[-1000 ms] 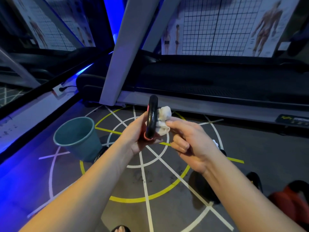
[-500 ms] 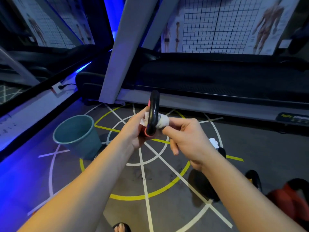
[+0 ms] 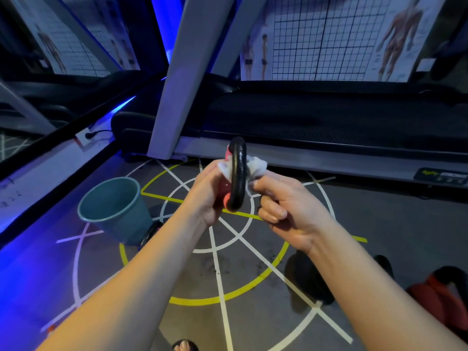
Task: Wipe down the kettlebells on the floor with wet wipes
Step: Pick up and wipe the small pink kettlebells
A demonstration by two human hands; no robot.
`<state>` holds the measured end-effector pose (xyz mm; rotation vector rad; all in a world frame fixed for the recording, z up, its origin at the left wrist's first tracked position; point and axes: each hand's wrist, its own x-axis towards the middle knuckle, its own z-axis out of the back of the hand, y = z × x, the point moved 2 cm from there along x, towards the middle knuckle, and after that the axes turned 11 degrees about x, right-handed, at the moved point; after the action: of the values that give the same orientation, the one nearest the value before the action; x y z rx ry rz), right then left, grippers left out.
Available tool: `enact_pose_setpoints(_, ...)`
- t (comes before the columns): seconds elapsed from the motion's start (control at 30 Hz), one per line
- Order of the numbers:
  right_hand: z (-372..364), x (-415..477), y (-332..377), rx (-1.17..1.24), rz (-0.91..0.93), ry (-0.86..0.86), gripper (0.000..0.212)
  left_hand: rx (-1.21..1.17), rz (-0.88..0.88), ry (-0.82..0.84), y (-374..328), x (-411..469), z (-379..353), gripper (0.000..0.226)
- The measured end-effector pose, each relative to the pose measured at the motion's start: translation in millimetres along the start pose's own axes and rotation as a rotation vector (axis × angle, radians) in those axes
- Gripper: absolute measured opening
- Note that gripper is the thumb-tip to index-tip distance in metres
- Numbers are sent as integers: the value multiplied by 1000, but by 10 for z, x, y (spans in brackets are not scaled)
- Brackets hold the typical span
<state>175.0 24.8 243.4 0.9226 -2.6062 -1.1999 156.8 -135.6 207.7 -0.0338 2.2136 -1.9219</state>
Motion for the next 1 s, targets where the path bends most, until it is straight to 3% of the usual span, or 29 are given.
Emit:
enact_pose_setpoints(0.07,1,-39,-32,-203,21,34,23,-22,19,-41,-42,3,71,18)
enact_pose_setpoints(0.17,35,-64,-53,-303,-9,44,21,42,-53,-55,-80,-25,146,21)
enact_pose_setpoints(0.27,32,-72,-40,-192,-75,52,19,127,-120,-30,-67,-42,198,24)
enact_pose_setpoints(0.37,46,-66,-11,-33,-115,17,38,210,-133,-13,-24,-47,214,27)
enact_pose_setpoints(0.47,34,-74,12,77,-171,15,15,236,-171,-8,-18,-54,222,24)
enact_pose_setpoints(0.73,40,-185,-12,-92,-230,199,35,108,-138,-61,-84,-63,240,11)
enact_pose_setpoints(0.8,60,-180,-49,-103,-242,210,40,137,-134,-49,-91,-79,256,17)
enact_pose_setpoints(1.0,56,-143,59,148,-170,190,28,352,-196,24,-138,-148,200,35)
